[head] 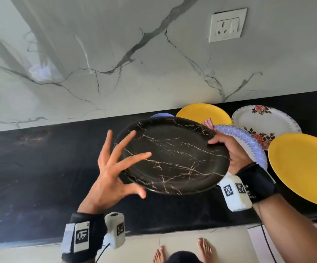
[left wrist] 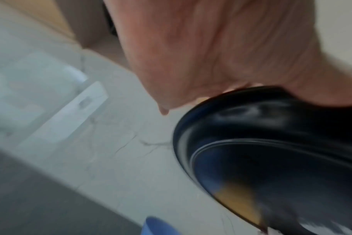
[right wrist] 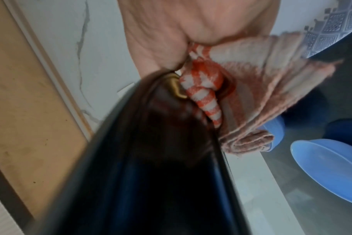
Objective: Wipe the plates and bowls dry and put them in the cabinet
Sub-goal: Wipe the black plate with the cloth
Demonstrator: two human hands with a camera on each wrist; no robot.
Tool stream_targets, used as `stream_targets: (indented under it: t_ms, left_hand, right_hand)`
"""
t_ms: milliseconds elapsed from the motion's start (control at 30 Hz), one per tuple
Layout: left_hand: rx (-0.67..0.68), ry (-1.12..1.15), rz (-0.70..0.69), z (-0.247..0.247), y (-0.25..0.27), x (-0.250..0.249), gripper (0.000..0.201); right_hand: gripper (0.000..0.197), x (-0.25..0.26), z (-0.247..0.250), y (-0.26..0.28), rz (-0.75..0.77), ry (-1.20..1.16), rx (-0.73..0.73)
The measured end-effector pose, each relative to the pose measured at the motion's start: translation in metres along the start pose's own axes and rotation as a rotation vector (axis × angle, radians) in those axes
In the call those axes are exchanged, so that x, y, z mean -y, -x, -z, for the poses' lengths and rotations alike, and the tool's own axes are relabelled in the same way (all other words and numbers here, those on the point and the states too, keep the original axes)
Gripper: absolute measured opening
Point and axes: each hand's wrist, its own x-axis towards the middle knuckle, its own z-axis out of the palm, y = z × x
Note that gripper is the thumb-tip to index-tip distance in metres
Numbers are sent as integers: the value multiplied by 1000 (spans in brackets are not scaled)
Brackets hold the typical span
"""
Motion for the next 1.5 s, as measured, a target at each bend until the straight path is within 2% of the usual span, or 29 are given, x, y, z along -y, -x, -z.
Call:
stream_targets:
  t_ms: [33,67,100,167,233,333,467,567,633,700,767,900,967,1000,1067,1167,1233,1300,1400,1500]
  left_hand:
    - [16,174,79,-5,4,4,84]
    - [-28,360,170,-13,9,9,85]
    - [-119,554,274,-22,11,10,76]
    - [-332,944,588,-39,7,8,56]
    - [-388,1283,818,-52,-2,3,53]
    - [-481,1354,966,-57,-13,-7,38]
    - [-579,1291,976,-59,-16,-7,35]
    - [-619,1227,952,-53,-14,-4,34]
    - [-630,1182,941,-50,-14,-2,33]
    - [-614,1158,933,-48,-15,-2,32]
    - [-584,1154,933,-50,-17,-3,32]
    - [-518,1198,920,-58,-27,-16,33]
    - [-506,1205,911,-61,-31,-20,33]
    - [-502,1204,897,-62,-32,-20,33]
    - [-497,1202,874,-62,-34,-18,35]
    - [-514,1236,869,-57,-37,-13,44]
    - [-542,1250,856,-55,-39,-11,51]
    - [-582,1242,854,-52,-39,-9,57]
    - [-615,1280,857,-45,-39,-4,67]
    - [-618,1315,868,-42,-36,1,65]
  right_hand:
    - [46,1,0,0,39,12,6]
    - [50,0,-1,1,73,24,18]
    - [53,-2,0,0,99,35,17]
    - [55,-8,2,-3,126,55,-2]
    - [56,-16,5,-7,151,81,-24]
    - [56,-23,10,-14,227,149,-72]
    - [49,-26,12,-11,440,419,-217]
    - [51,-17,11,3,640,685,-395]
    - [55,-10,11,4,800,834,-424]
    - [59,-9,3,-5,873,980,-271]
    - [63,-20,-10,-23,824,1074,-136]
    - [58,-44,-35,-65,849,1406,-165]
    - [64,-52,-51,-78,767,1560,-119]
    - [67,-55,-60,-79,713,1579,-74]
    - [67,-63,-80,-72,711,1599,43]
    - [62,-80,-102,-47,858,1659,201]
    - [58,-94,-111,-27,1021,1675,261]
    - [55,-108,-114,-10,1099,1631,319]
    - [59,-122,-98,8,1044,1605,490]
    - [63,-126,-61,16,989,1633,639]
